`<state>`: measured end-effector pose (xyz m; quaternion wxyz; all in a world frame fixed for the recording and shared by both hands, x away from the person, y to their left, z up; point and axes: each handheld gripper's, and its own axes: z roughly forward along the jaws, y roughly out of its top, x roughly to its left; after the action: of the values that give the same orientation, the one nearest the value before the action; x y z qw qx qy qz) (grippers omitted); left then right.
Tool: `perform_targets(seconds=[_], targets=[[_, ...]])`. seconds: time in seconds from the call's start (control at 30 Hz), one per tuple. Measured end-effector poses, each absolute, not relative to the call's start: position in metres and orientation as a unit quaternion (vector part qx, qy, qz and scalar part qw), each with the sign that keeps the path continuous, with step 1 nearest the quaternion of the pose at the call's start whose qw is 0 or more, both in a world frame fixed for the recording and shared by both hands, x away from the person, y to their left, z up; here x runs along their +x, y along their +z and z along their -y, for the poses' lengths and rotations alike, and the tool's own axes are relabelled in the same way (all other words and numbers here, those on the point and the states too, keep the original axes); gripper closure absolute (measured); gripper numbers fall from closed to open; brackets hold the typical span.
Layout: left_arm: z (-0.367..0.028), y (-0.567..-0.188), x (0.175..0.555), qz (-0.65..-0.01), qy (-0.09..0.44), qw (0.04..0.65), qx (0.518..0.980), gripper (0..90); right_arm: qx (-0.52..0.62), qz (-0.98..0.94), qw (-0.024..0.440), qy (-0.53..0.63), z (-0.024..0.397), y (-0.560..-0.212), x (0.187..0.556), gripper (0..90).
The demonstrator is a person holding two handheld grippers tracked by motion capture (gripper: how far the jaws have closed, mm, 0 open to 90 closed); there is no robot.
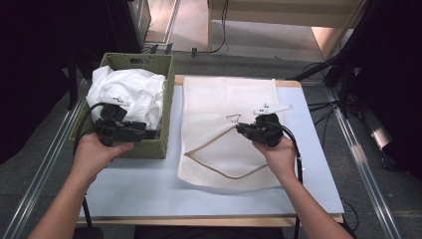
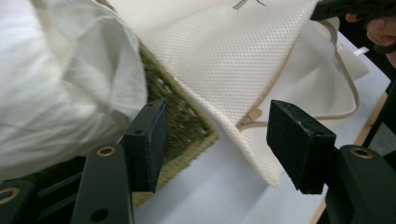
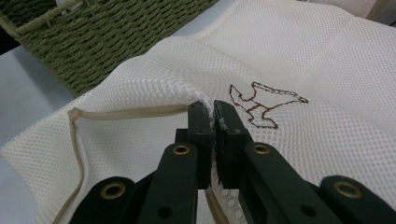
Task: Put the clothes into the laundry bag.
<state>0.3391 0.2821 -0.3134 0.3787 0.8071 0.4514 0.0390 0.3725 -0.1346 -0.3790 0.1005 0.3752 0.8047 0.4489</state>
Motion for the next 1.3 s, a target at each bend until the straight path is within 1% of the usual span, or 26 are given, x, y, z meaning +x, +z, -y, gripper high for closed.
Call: perform_targets(seconds=[0.17,0.4,0.67,0.77,0.83,0.9,1.03,1.13,1.2,1.3], targets=[[-0.294,-0.31,0.348,-0.469,0.052,0.373,0.799,39.5,0.374,-0.806,0.099,0.449,0.134,-0.379,0.373,88.0],[-0.306,-0.306,0.361,-0.472,0.073,0.344,0.808,39.5,0.374,-0.807,0.098,0.446,0.134,-0.38,0.373,88.0],[-0.326,-0.298,0.379,-0.491,0.074,0.337,0.8,39.5,0.372,-0.81,0.099,0.442,0.132,-0.381,0.373,88.0],[-0.332,-0.295,0.387,-0.499,0.086,0.317,0.802,39.3,0.371,-0.811,0.099,0.442,0.132,-0.381,0.373,88.0],[-0.336,-0.291,0.393,-0.498,0.096,0.317,0.801,39.3,0.371,-0.811,0.099,0.442,0.132,-0.381,0.374,88.0],[-0.341,-0.289,0.398,-0.502,0.094,0.317,0.799,39.0,0.372,-0.811,0.098,0.441,0.132,-0.381,0.374,88.0],[-0.35,-0.289,0.41,-0.502,0.111,0.313,0.799,38.4,0.372,-0.81,0.098,0.442,0.132,-0.381,0.374,88.0],[-0.356,-0.291,0.42,-0.515,0.104,0.307,0.794,37.7,0.371,-0.812,0.098,0.441,0.132,-0.381,0.374,88.0],[-0.36,-0.293,0.426,-0.514,0.11,0.299,0.796,37.7,0.368,-0.813,0.099,0.44,0.131,-0.381,0.374,88.0],[-0.367,-0.295,0.432,-0.527,0.112,0.299,0.788,37.6,0.369,-0.813,0.097,0.44,0.131,-0.382,0.375,88.1]])
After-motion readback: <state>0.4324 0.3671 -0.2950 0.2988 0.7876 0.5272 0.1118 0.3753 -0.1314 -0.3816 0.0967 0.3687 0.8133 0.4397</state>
